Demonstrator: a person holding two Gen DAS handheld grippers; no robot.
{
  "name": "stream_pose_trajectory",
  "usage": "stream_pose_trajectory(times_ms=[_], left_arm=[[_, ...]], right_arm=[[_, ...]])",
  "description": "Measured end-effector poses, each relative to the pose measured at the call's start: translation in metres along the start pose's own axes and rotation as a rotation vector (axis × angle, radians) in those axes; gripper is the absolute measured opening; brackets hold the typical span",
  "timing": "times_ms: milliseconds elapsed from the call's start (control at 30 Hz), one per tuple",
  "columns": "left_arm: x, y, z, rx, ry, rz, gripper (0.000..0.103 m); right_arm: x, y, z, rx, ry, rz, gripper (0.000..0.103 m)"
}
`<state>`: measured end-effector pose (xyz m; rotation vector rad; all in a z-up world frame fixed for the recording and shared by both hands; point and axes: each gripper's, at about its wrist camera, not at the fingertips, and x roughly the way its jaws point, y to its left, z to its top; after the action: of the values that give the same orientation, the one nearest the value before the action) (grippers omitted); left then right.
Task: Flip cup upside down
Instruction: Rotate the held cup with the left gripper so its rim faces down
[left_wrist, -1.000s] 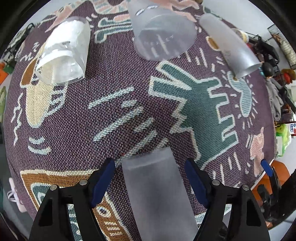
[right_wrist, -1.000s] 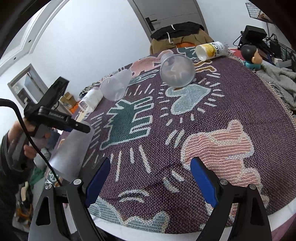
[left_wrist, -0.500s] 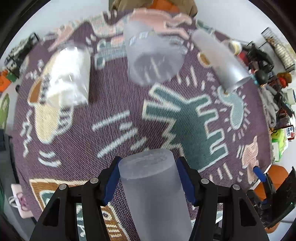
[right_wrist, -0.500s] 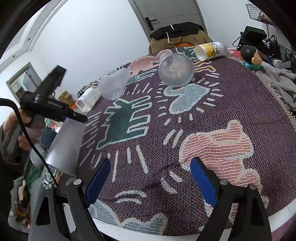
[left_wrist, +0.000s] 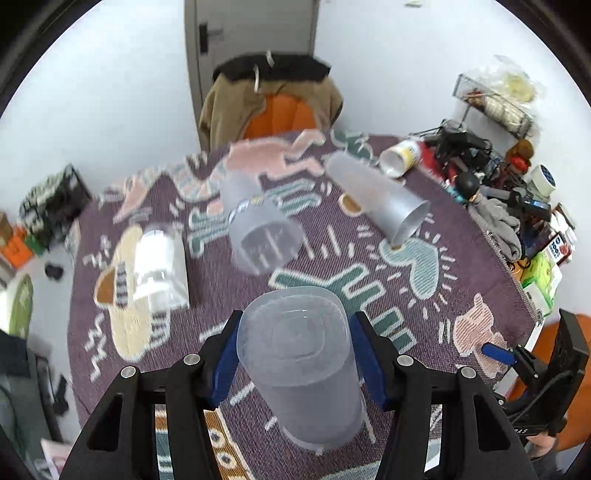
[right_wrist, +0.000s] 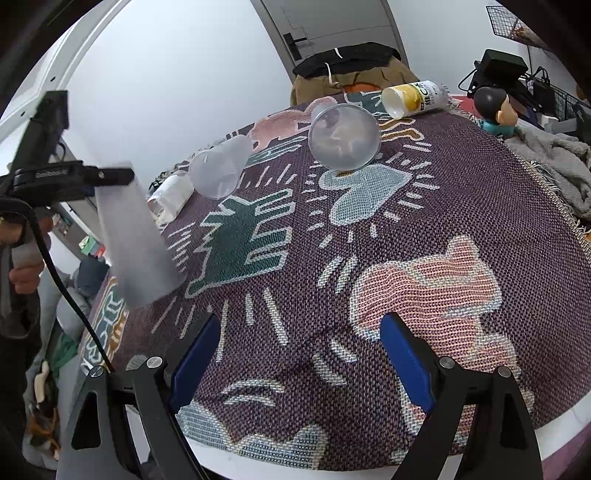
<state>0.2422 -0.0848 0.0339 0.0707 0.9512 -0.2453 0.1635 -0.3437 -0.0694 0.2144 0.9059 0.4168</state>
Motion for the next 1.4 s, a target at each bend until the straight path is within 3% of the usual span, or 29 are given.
stream_pose_trajectory(times_ms=[300,467,767,1100,1233,1400], left_arm=[[-0.028,-0.028,-0.003,0.106,-0.22,0.047,0.058],[-0.037,-0.051,-0.009,0.185,-0.291,0.043,0.058],[-0.016,-0.084,-0.026,0.259,-0.279,0.012,0.058],[0.012,-0.1,-0.038,0.33,-0.236,0.046,0.06],[0.015,-0.1,-0.037,0.329,-0.193,0.031,0.072],[0.011,-0.099,-0.037,0.328,-0.207,0.041,0.089]], right_arm=[[-0.007,-0.011,0.003,0.021,-0.016,-0.02,0.089],[-0.009,-0.017,0.004,0.031,-0.021,-0.029,0.089],[-0.014,-0.031,0.005,0.051,-0.027,-0.044,0.089],[-0.01,-0.032,0.004,0.055,-0.016,-0.043,0.089],[-0.008,-0.033,0.003,0.056,-0.009,-0.039,0.089],[-0.007,-0.031,0.003,0.048,-0.004,-0.038,0.089]])
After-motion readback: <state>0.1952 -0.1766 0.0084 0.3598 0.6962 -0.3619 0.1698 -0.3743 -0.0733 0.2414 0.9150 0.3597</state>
